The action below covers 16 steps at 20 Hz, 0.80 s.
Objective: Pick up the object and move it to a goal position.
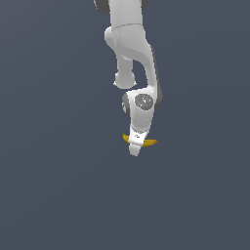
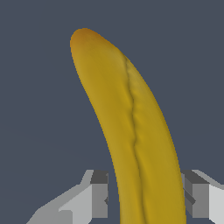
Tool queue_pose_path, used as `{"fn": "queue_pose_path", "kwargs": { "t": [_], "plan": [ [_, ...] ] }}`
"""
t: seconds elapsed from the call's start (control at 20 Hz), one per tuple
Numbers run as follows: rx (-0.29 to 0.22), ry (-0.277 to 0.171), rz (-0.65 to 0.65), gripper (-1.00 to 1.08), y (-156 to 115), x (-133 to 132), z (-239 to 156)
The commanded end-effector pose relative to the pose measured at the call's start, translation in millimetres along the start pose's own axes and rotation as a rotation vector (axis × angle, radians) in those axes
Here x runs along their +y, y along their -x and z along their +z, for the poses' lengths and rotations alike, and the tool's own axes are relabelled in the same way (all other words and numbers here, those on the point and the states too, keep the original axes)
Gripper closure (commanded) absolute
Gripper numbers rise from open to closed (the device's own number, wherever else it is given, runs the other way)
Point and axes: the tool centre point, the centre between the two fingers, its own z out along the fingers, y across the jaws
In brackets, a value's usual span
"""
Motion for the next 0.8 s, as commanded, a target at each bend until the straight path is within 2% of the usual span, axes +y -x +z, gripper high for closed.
{"fn": "queue_pose_path", "kwargs": {
  "t": [0.0,0.25,0.75],
  "plan": [
    [0.0,0.002,0.001,1.08,16.4,9.0,-2.9],
    [0.0,0.002,0.001,1.08,61.3,31.8,-9.1],
    [0.001,0.001,0.001,1.08,172.1,90.2,-24.3]
  ]
}}
